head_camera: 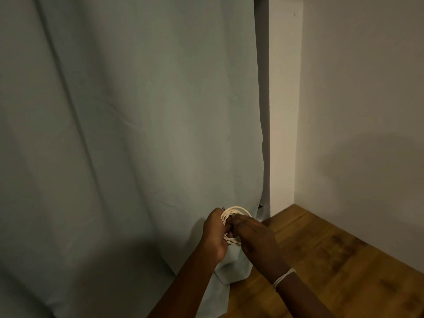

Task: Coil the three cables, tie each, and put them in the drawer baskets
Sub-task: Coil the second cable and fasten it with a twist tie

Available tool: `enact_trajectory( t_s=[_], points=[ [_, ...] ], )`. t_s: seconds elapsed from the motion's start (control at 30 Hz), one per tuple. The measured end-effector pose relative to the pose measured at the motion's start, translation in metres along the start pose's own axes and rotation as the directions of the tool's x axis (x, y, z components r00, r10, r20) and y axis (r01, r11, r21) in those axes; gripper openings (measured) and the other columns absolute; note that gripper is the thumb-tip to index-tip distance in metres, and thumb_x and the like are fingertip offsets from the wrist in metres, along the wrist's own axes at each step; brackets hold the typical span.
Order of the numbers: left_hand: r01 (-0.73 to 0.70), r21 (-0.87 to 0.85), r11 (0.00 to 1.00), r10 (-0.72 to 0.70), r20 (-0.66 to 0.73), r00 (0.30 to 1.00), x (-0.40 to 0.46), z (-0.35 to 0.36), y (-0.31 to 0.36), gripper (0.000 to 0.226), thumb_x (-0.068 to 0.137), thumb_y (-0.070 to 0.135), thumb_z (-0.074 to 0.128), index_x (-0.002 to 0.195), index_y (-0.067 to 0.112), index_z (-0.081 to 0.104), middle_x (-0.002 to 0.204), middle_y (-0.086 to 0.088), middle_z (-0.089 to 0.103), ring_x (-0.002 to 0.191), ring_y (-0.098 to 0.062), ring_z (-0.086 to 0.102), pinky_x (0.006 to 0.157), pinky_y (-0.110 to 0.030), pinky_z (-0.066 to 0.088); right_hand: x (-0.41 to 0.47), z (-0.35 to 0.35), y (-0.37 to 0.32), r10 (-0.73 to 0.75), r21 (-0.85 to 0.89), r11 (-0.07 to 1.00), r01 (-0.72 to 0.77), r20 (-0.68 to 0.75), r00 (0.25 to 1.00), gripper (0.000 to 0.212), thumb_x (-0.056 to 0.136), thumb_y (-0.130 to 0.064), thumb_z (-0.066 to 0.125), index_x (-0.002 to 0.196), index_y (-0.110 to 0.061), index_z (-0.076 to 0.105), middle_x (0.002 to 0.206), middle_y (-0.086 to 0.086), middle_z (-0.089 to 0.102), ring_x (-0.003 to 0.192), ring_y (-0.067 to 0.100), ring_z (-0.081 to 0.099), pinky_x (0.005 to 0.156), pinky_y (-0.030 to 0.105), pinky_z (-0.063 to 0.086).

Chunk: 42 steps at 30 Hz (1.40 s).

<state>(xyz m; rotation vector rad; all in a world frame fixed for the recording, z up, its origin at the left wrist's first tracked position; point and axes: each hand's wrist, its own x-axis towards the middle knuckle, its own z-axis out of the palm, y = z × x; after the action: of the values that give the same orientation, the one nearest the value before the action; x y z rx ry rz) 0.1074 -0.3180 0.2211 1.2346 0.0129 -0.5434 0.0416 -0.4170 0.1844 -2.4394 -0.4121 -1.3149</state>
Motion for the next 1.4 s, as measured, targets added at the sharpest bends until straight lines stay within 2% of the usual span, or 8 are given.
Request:
enact_trajectory(
  t_s=[0.23, 0.33, 0.43, 0.53, 0.67, 0.8, 1.07, 1.4],
  points=[
    [-0.119, 0.134, 0.984, 0.127, -0.048, 0.991, -0.005, 0.003, -0.002, 0.037, 0.089, 0.016, 0.044, 0.055, 0.012, 0.057, 0.049, -0.006, 0.054, 0.046, -0.019, 0.048, 0.051, -0.026, 0.041, -0.002, 0.000, -0.003, 0.206, 0.144, 0.969, -0.200, -0.029, 0.978, 0.041, 0.075, 0.003, 0.063, 0.089, -0.033, 0.052, 0.076, -0.004, 0.071, 0.082, 0.003, 0.058, 0.074, -0.004, 0.039],
    [-0.253, 0.294, 0.922, 0.278, -0.045, 0.960, -0.007, 0.004, 0.001, 0.024, 0.089, 0.012, 0.048, 0.071, 0.005, 0.063, 0.067, -0.016, 0.062, 0.054, -0.020, 0.059, 0.054, -0.028, 0.049, -0.002, 0.002, -0.008, 0.280, 0.204, 0.945, -0.257, -0.095, 0.955, 0.037, 0.080, -0.002, 0.064, 0.094, -0.036, 0.061, 0.079, -0.008, 0.072, 0.083, -0.006, 0.057, 0.075, -0.001, 0.044],
    [-0.313, 0.291, 0.904, 0.341, -0.049, 0.939, -0.008, 0.005, 0.004, 0.018, 0.096, 0.008, 0.046, 0.083, 0.005, 0.058, 0.067, -0.006, 0.058, 0.047, -0.008, 0.054, 0.042, -0.019, 0.044, -0.001, 0.001, -0.008, 0.369, 0.323, 0.895, -0.309, -0.142, 0.919, 0.032, 0.085, -0.008, 0.069, 0.104, -0.035, 0.069, 0.097, -0.025, 0.071, 0.092, -0.007, 0.065, 0.080, 0.009, 0.052],
    [-0.342, 0.291, 0.893, 0.379, -0.080, 0.922, -0.008, 0.007, 0.007, 0.014, 0.096, 0.010, 0.049, 0.096, 0.001, 0.060, 0.080, -0.013, 0.062, 0.060, -0.015, 0.058, 0.045, -0.019, 0.046, 0.004, -0.004, -0.013, 0.491, 0.444, 0.807, -0.389, -0.140, 0.860, 0.033, 0.082, -0.007, 0.076, 0.100, -0.034, 0.067, 0.095, -0.039, 0.066, 0.093, -0.009, 0.066, 0.080, 0.007, 0.052],
    [-0.398, 0.291, 0.870, 0.430, -0.053, 0.902, -0.011, 0.006, 0.007, 0.012, 0.095, 0.010, 0.051, 0.087, 0.006, 0.059, 0.076, -0.008, 0.058, 0.063, -0.015, 0.053, 0.053, -0.023, 0.044, 0.012, -0.013, -0.015, 0.557, 0.587, 0.712, -0.385, -0.139, 0.819, 0.024, 0.080, -0.003, 0.077, 0.098, -0.018, 0.075, 0.092, -0.016, 0.075, 0.084, 0.005, 0.073, 0.076, 0.017, 0.058],
    [-0.493, 0.385, 0.780, 0.518, 0.046, 0.854, -0.015, 0.010, 0.003, 0.023, 0.098, 0.014, 0.049, 0.078, 0.019, 0.056, 0.073, 0.003, 0.058, 0.067, -0.010, 0.054, 0.061, -0.021, 0.044, 0.021, -0.017, -0.014, 0.610, 0.640, 0.652, -0.407, -0.124, 0.782, 0.018, 0.086, -0.006, 0.072, 0.102, -0.012, 0.077, 0.089, -0.013, 0.077, 0.081, 0.005, 0.074, 0.072, 0.015, 0.057],
    [-0.581, 0.355, 0.733, 0.623, -0.007, 0.782, -0.015, 0.015, -0.004, 0.013, 0.093, 0.013, 0.062, 0.099, 0.016, 0.072, 0.096, 0.001, 0.073, 0.090, -0.013, 0.069, 0.072, -0.019, 0.058, 0.028, -0.025, -0.009, 0.663, 0.633, 0.583, -0.509, -0.010, 0.748, 0.016, 0.087, -0.010, 0.072, 0.099, -0.017, 0.078, 0.083, -0.006, 0.079, 0.077, 0.009, 0.075, 0.072, 0.023, 0.061],
    [-0.684, 0.318, 0.656, 0.720, 0.007, 0.694, -0.021, 0.019, -0.005, 0.016, 0.088, 0.012, 0.069, 0.100, 0.022, 0.075, 0.095, 0.004, 0.076, 0.087, -0.015, 0.073, 0.077, -0.032, 0.061, 0.036, -0.049, -0.006, 0.629, 0.667, 0.511, -0.541, 0.138, 0.765, 0.013, 0.090, -0.010, 0.068, 0.092, -0.012, 0.080, 0.078, 0.005, 0.078, 0.073, 0.022, 0.074, 0.071, 0.033, 0.062]
  ],
)
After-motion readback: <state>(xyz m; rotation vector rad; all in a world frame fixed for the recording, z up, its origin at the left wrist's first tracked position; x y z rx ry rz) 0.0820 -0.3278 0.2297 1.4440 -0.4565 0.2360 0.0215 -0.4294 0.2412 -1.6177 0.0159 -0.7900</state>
